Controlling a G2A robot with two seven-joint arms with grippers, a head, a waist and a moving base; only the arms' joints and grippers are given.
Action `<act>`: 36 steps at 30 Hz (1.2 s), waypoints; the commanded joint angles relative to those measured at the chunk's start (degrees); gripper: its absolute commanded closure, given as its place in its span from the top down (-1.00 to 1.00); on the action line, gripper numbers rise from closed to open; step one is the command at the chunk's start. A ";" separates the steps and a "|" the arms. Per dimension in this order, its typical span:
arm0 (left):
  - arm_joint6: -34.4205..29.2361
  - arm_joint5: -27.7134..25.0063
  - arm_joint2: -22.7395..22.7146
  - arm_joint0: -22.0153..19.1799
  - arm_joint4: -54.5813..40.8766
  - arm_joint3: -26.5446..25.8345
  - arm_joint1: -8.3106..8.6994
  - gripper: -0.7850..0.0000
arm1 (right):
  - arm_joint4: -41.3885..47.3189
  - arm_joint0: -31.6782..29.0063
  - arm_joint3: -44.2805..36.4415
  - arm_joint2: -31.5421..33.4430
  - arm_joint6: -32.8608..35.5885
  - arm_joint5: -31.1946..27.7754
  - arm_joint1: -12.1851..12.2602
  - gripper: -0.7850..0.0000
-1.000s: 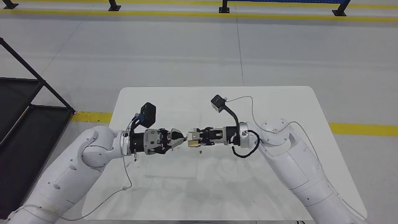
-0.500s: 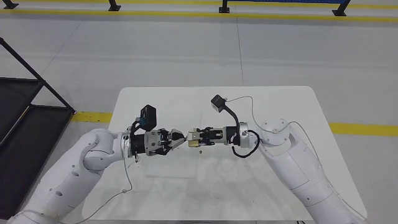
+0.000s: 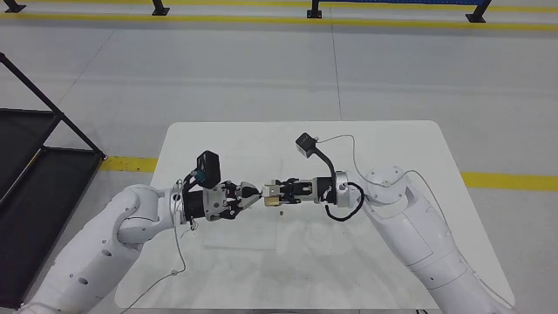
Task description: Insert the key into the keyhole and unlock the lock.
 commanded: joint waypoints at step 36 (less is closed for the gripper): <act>5.60 2.73 -3.56 5.63 11.00 -4.76 -0.96 -1.00 | 0.00 0.00 0.00 0.00 0.00 0.00 0.00 -1.00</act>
